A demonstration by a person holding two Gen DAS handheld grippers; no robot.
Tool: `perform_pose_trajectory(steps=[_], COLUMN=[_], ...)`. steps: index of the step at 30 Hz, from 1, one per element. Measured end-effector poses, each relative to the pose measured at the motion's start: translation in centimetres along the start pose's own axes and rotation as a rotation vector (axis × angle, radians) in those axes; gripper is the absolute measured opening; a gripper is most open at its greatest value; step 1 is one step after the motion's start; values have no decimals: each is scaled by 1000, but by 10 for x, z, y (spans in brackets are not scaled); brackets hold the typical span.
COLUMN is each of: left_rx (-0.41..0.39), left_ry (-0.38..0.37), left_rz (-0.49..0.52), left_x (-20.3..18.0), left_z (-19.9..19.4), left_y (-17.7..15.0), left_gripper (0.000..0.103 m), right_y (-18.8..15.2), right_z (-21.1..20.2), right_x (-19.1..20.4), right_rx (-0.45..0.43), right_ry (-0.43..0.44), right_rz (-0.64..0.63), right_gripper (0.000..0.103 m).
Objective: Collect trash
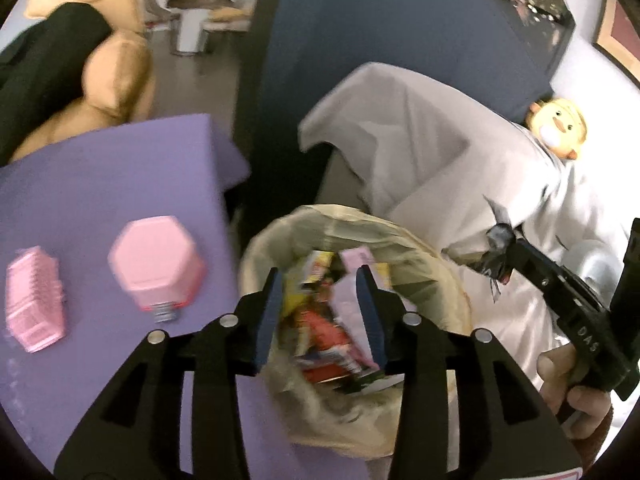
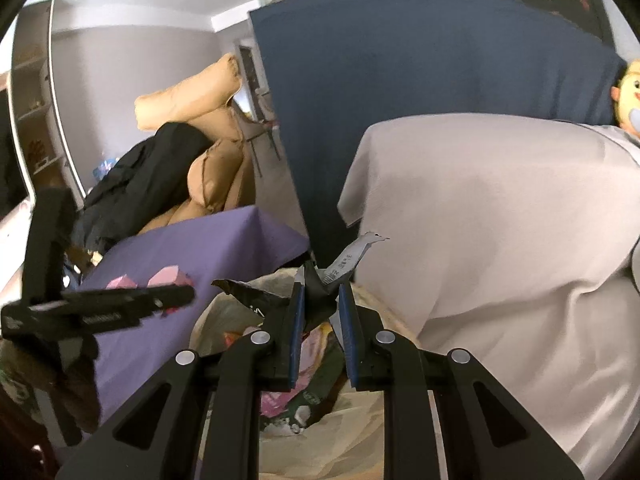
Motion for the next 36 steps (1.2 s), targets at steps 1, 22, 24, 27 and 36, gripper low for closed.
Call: perform_pose_trajectory(steps=[1,22,24,27,36], left_rx=[-2,-46,-49,-51,-82], left_ry=[15,104,103,99,160], left_rz=[-1,-62,-80,-97,-49], left_x=[3,43,45,49,40], left_z=[-4,-58,-60,-64,-106], left_y=[-3,-64,-67,-73,-97], left_gripper=[40,46,46,47,53], right_y=[-3,-43,-44,-44,-53], right_z=[4,84,85,83,19], right_x=[3,37,38,40,58], right_rx=[11,169,174,161,107], right_ry=[3,-52,-62,-86,-35], right_rz=[-5,-65,-64,-56,31], right_gripper=[18,18,19,37,37])
Point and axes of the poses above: each gripper's, at about its wrist camera, not at the fingertips, and z roughly the way its jaws point, x to its left, y to its top, the point moved 3 cm from there along z, roughly the way its jaws point, and after that the axes turned 14 degrees about z, right-handed, at the moved point
